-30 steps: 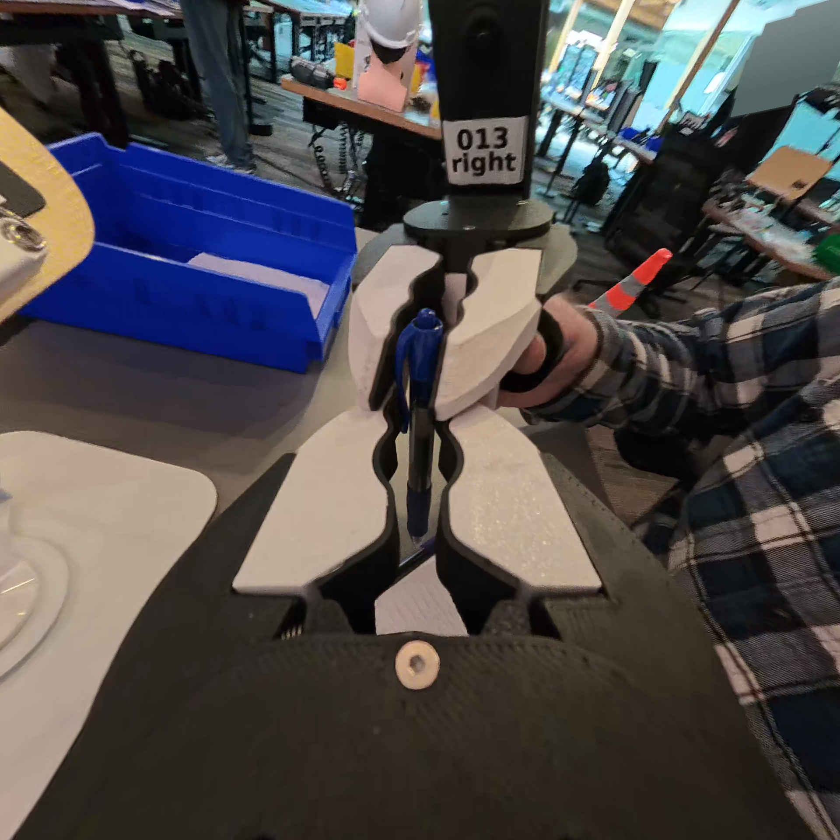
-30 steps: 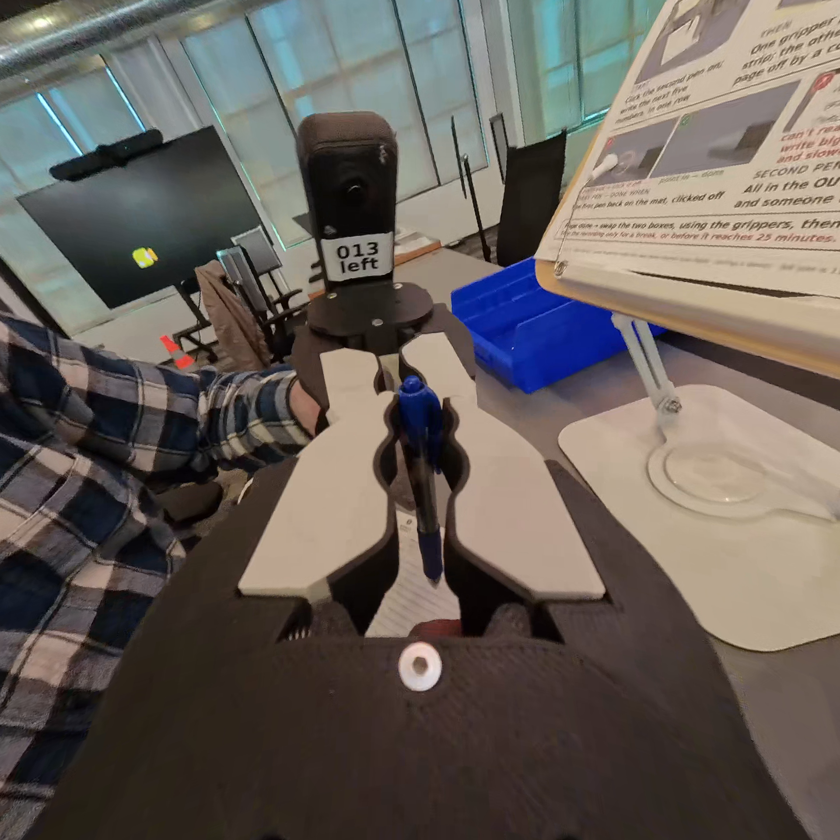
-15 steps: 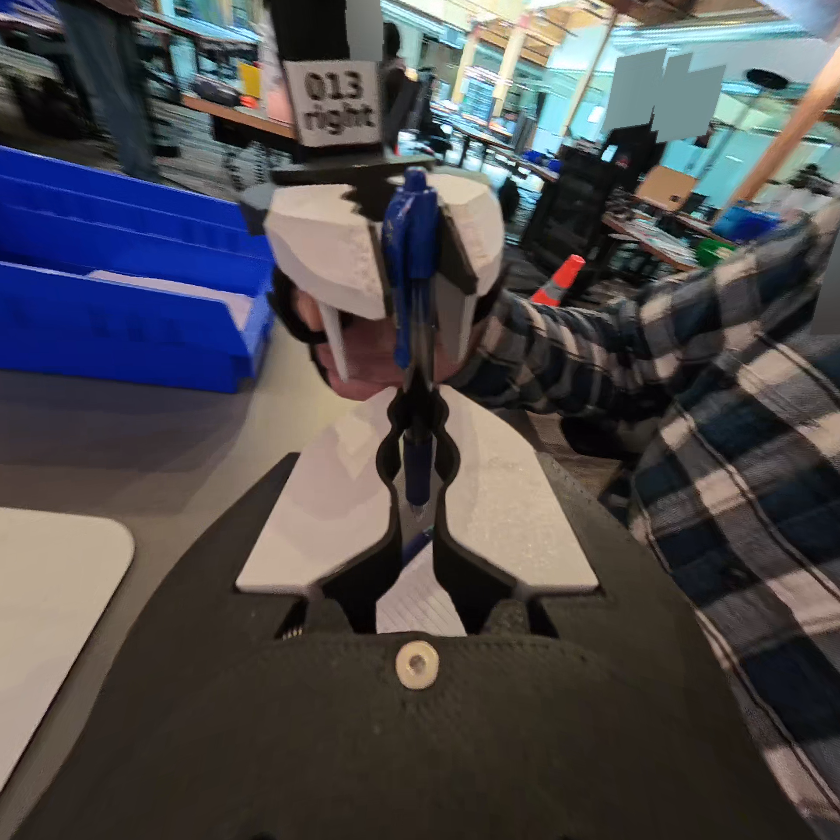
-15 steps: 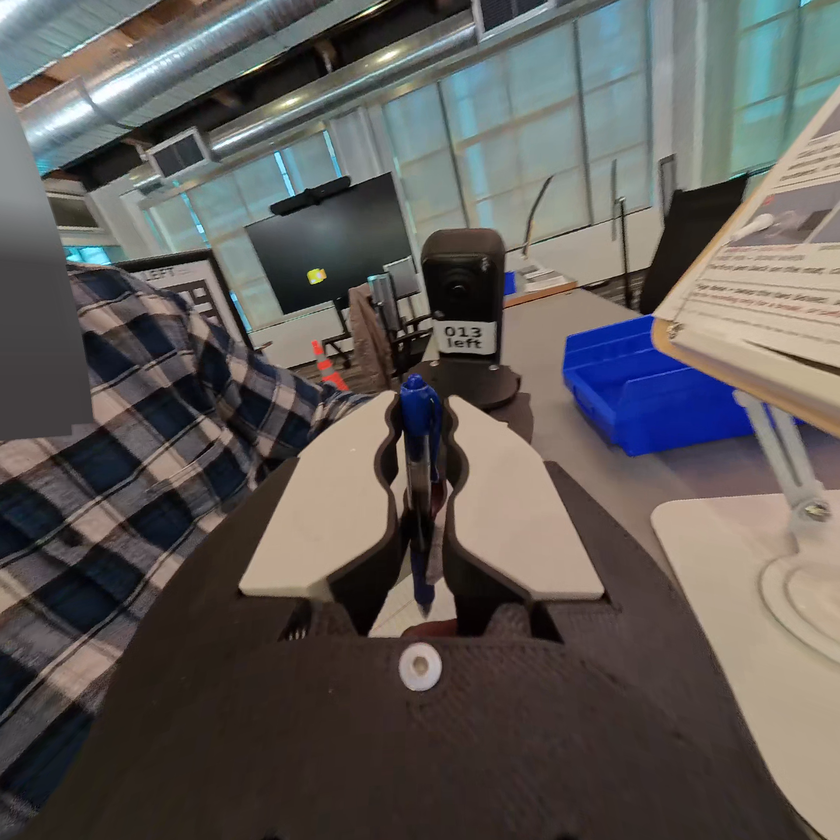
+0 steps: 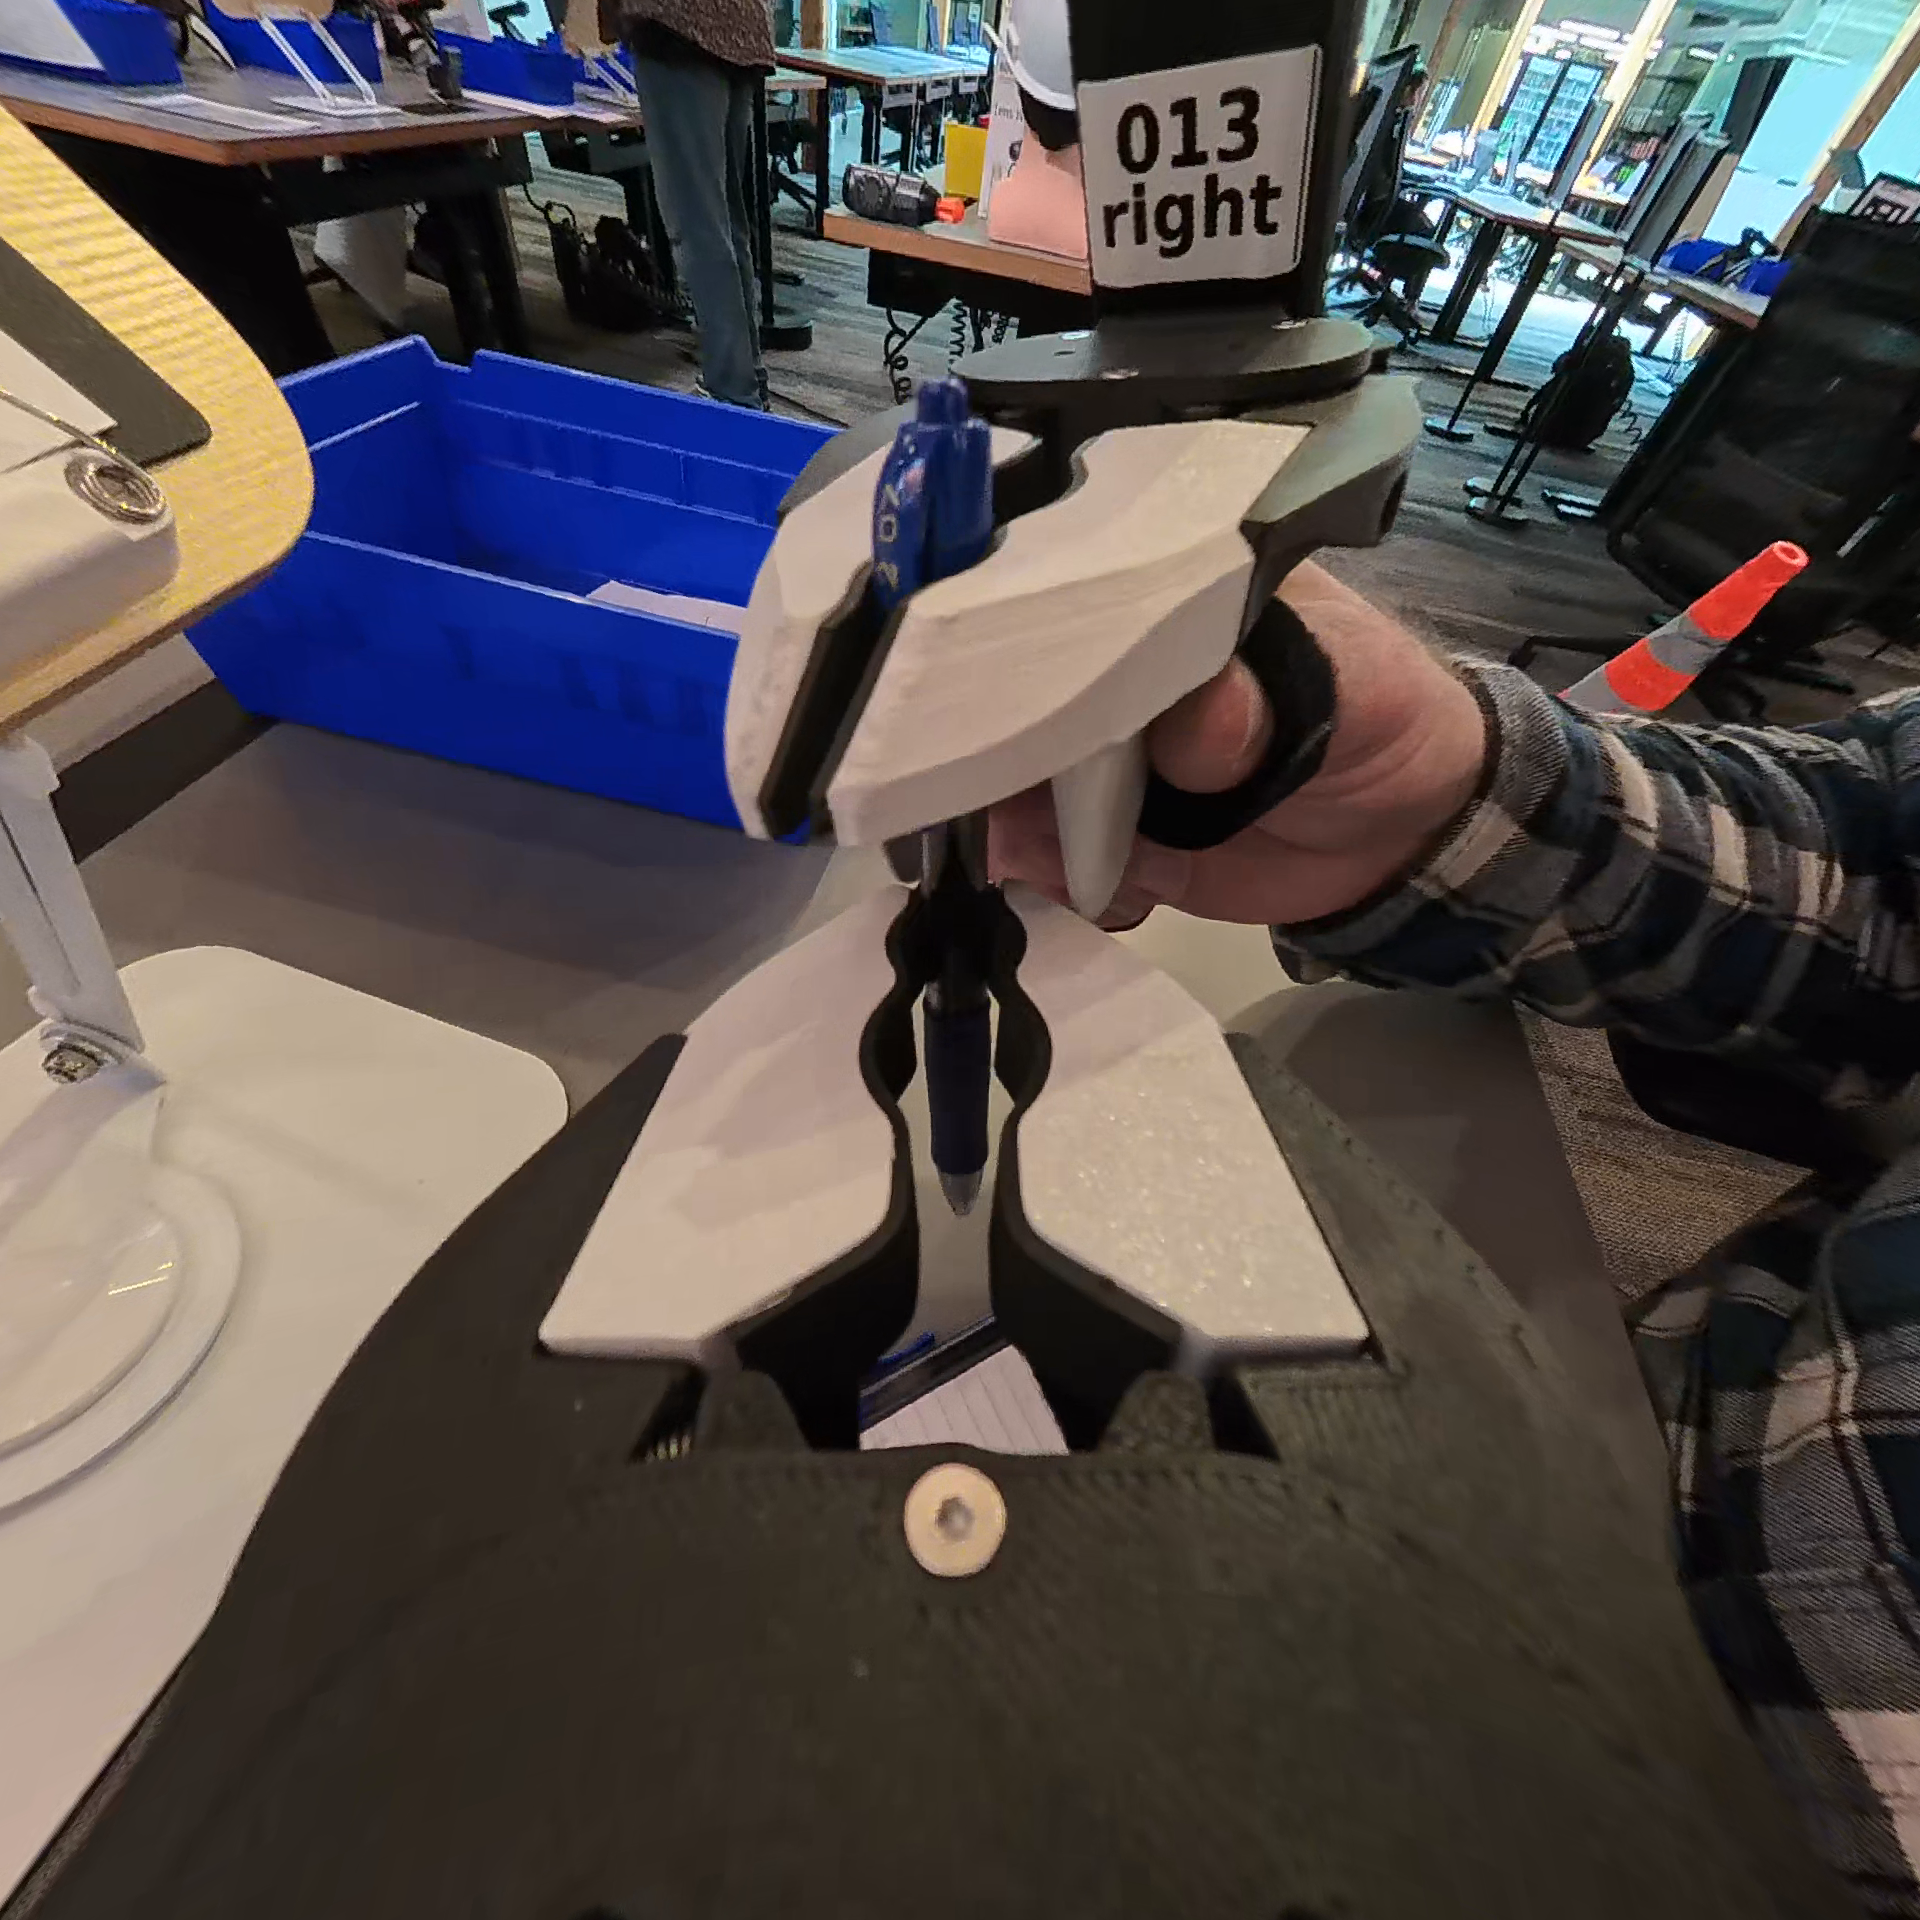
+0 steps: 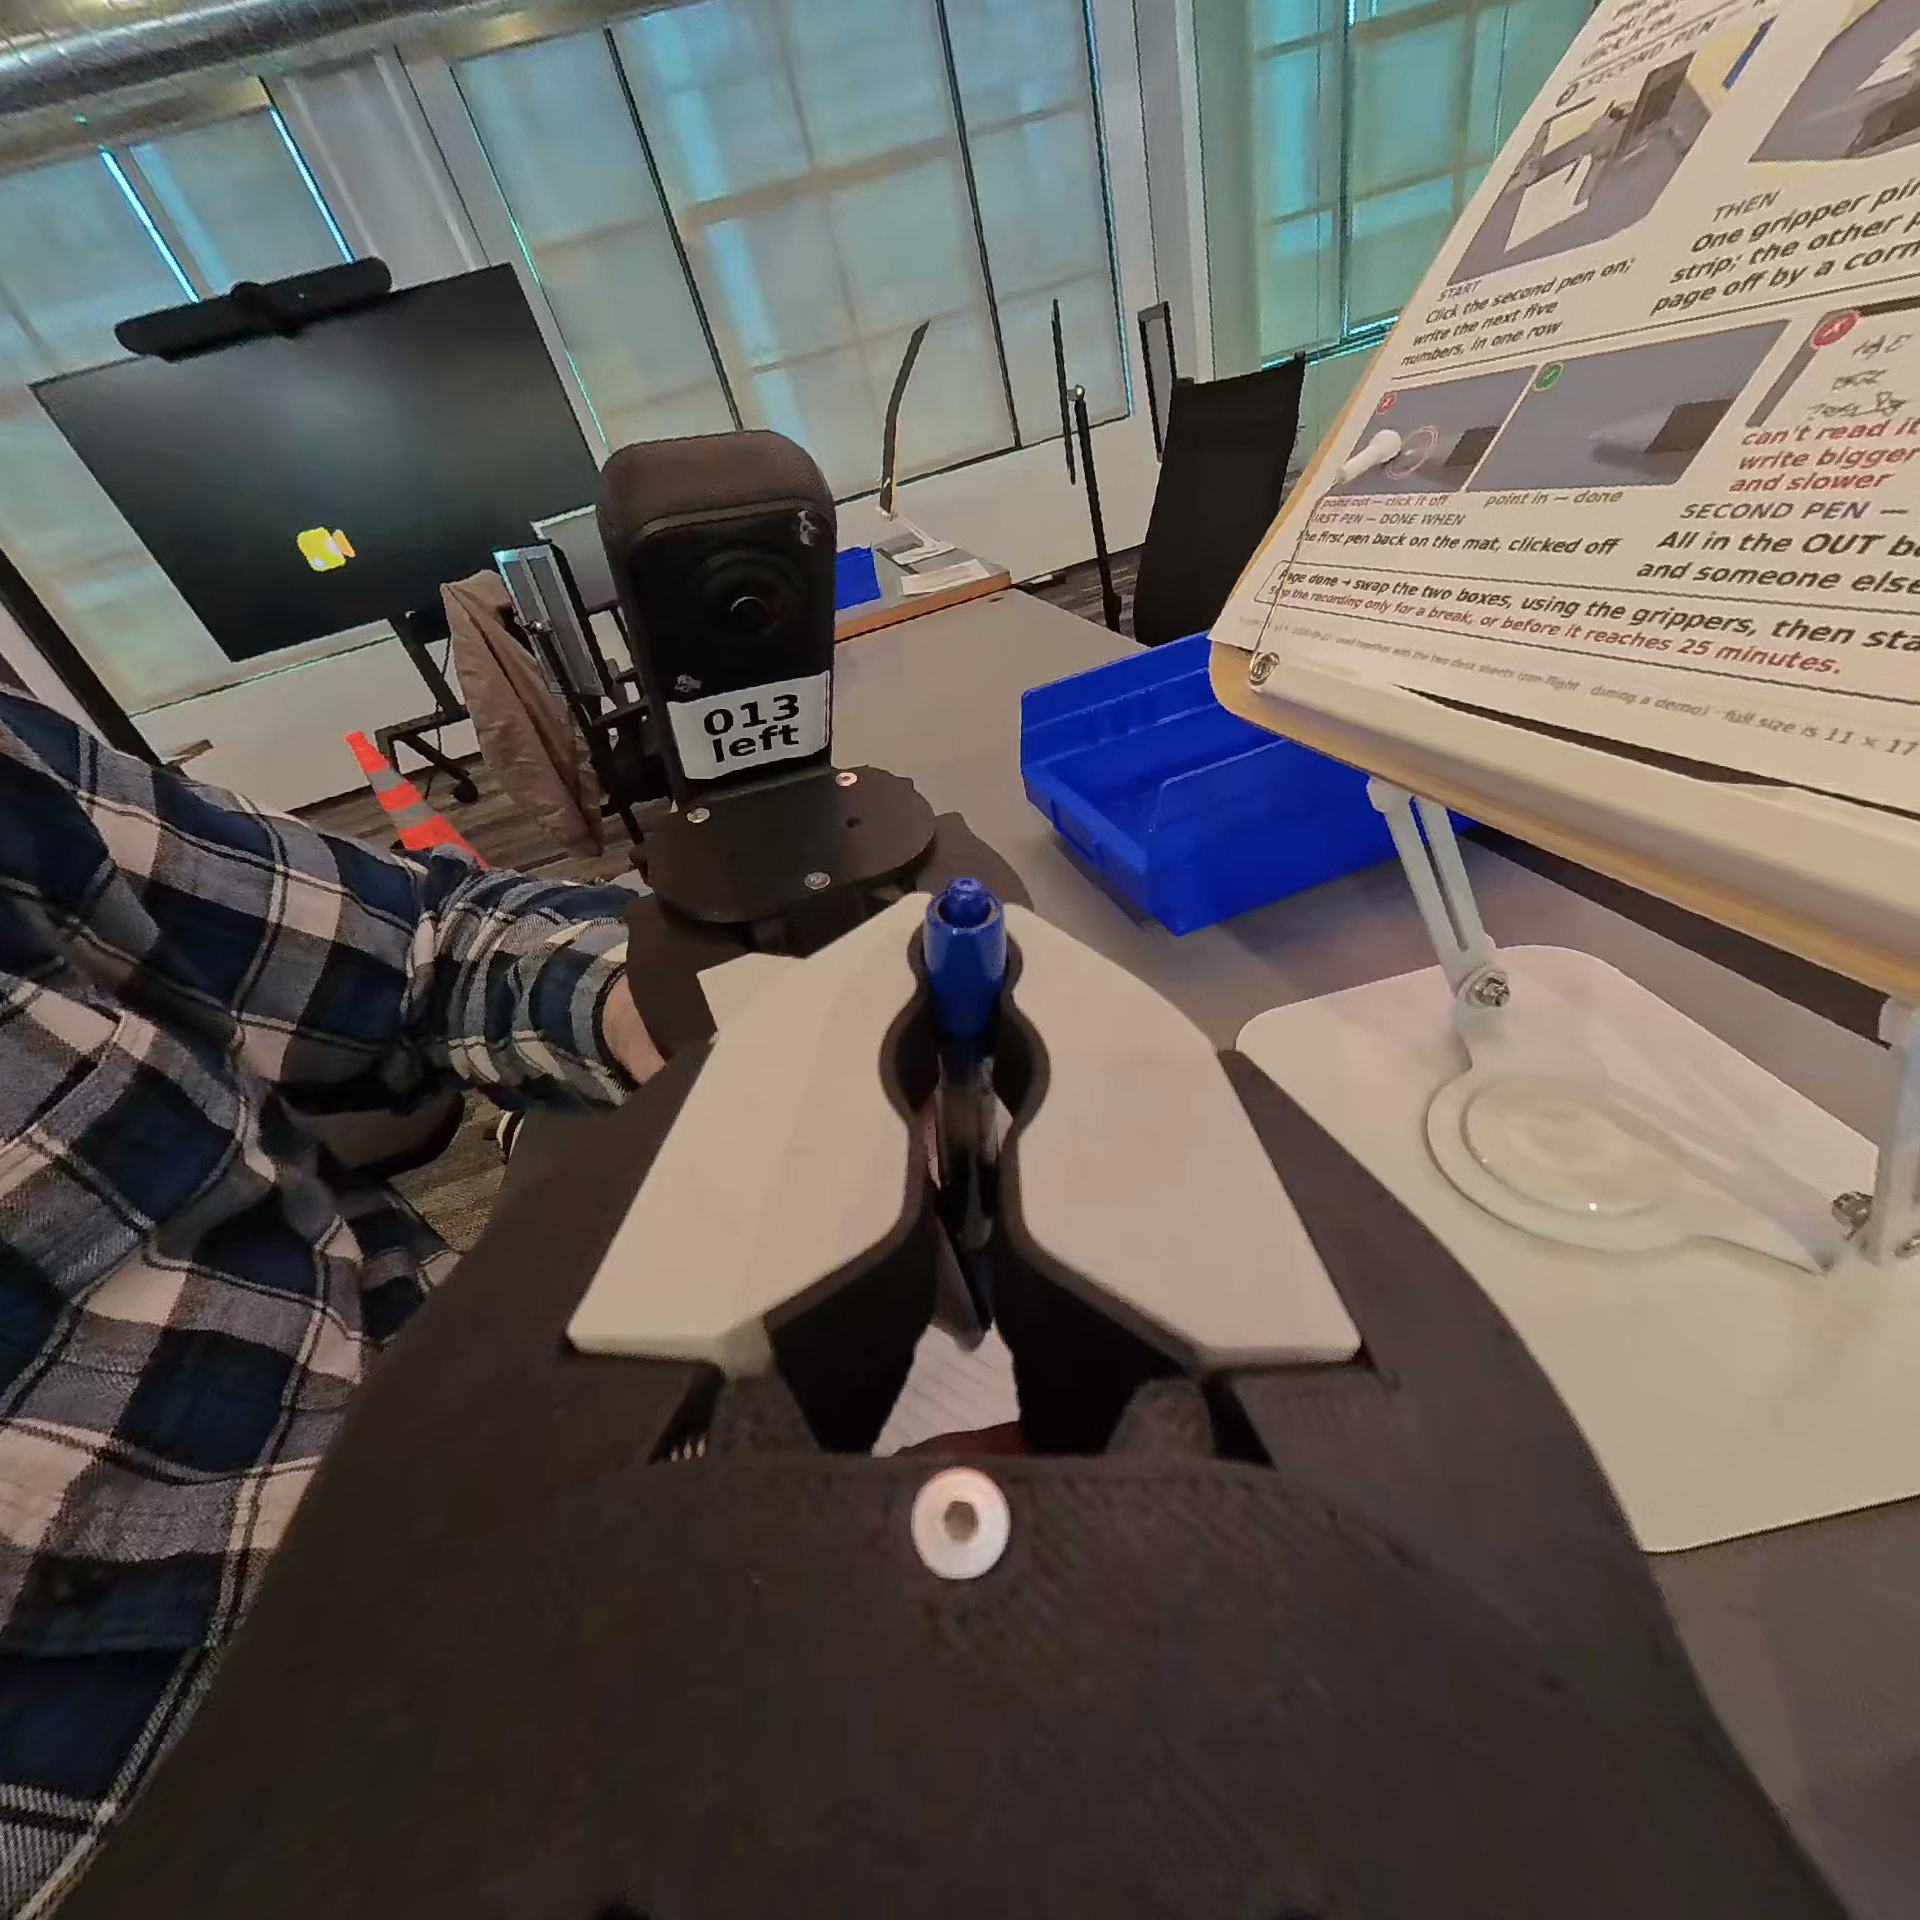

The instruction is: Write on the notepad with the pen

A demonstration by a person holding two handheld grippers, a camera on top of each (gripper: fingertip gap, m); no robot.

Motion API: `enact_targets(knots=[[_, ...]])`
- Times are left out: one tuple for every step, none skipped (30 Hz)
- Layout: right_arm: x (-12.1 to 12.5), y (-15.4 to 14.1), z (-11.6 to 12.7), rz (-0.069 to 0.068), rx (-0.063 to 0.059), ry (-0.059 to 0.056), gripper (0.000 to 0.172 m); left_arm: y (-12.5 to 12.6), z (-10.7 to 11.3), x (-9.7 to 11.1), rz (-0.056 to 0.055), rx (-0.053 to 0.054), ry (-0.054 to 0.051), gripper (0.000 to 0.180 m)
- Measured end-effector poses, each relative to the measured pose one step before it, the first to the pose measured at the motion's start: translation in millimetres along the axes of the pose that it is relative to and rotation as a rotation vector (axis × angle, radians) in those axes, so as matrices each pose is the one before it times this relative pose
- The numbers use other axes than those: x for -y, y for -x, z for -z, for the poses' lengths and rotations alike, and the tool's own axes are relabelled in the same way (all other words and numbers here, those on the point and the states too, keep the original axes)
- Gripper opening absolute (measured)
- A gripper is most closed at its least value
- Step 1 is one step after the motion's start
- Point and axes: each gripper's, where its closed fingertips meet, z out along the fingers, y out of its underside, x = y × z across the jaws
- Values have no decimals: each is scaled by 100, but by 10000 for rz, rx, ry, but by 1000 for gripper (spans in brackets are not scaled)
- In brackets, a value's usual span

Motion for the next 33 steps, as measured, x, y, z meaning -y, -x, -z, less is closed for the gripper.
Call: enact_targets(knots=[[103,25,18,-25,38,-24,6,-49,47,126,-13,-43,-108,10],[122,73,0,-38,68,-30,6,-106,62,158,18,-160,-160,11],[141,70,2,32,31,-39,6,-137,58,28,66,-263,-59,11],[335,48,81,23,-5,-152,6,-104,7,-42,48,-254,-37,20],[332,109,67,-24,55,-114,5,21,-70,-81,55,-181,-61,17],[129,58,-16,26,31,43,6,-43,-142,-349,180,-218,96,15],[110,49,-51,70,0,7,6,-569,-25,-265,119,-568,54,12],[159,147,-65,11,80,-68,6,112,25,259,92,-28,-314,11],[59,-3,-28,-28,22,3,5,-137,-33,108,87,-183,-142,11],[12,-89,-14,-64,15,19,6,96,-16,-1,27,26,-41,11],[140,-134,48,-52,0,-104,6,167,27,91,-70,179,-87,11],[268,-130,70,-113,6,-234,5,62,-6,194,-55,144,-161,11],[221,-132,67,-126,-4,-217,5,58,-50,179,18,140,-165,11],[97,-176,57,-67,-90,-91,6,80,-91,15,47,139,-67,11],[124,-304,31,-9,-225,-100,16,132,-40,91,8,187,-142,11],[-9,-268,-20,-90,-165,7,26,110,44,227,42,145,-276,11],[-21,-56,-8,-154,19,-3,35,131,67,205,88,120,-248,11],[145,120,64,-46,120,-147,30,120,34,112,28,116,-177,11],[1,142,19,64,96,-30,24,-117,-144,-263,26,-64,108,11],[-199,-79,-71,65,-58,144,19,-110,-176,-256,4,-30,87,11],[-135,37,-56,92,13,98,12,37,-35,23,-10,96,-127,11],[-134,111,-102,48,59,99,6,-1,-48,-46,87,-5,-29,11],[-187,85,-135,9,52,171,7,-10,-78,-146,43,-41,78,11],[-29,8,-57,75,-39,56,7,14,-24,1,-54,23,-27,11],[37,3,-36,80,-25,-2,6,46,19,50,17,39,-23,11],[2,73,-53,-70,102,3,6,-18,-19,-14,31,-5,48,11],[27,48,-57,-177,146,-27,8,12,-14,-5,-31,34,43,11],[20,8,-41,-154,100,5,17,82,8,-9,-24,78,41,11],[-30,-32,15,88,-36,28,11,29,29,12,33,0,8,11],[-64,-106,35,168,-137,62,6,31,17,-13,-11,12,19,11],[-76,-32,-8,91,-63,86,5,69,22,-38,-81,88,17,11],[-92,20,-39,71,-31,91,5,28,7,-25,-26,62,14,11],[-122,-4,-49,51,-40,89,5,-25,-39,-79,19,7,30,11]])
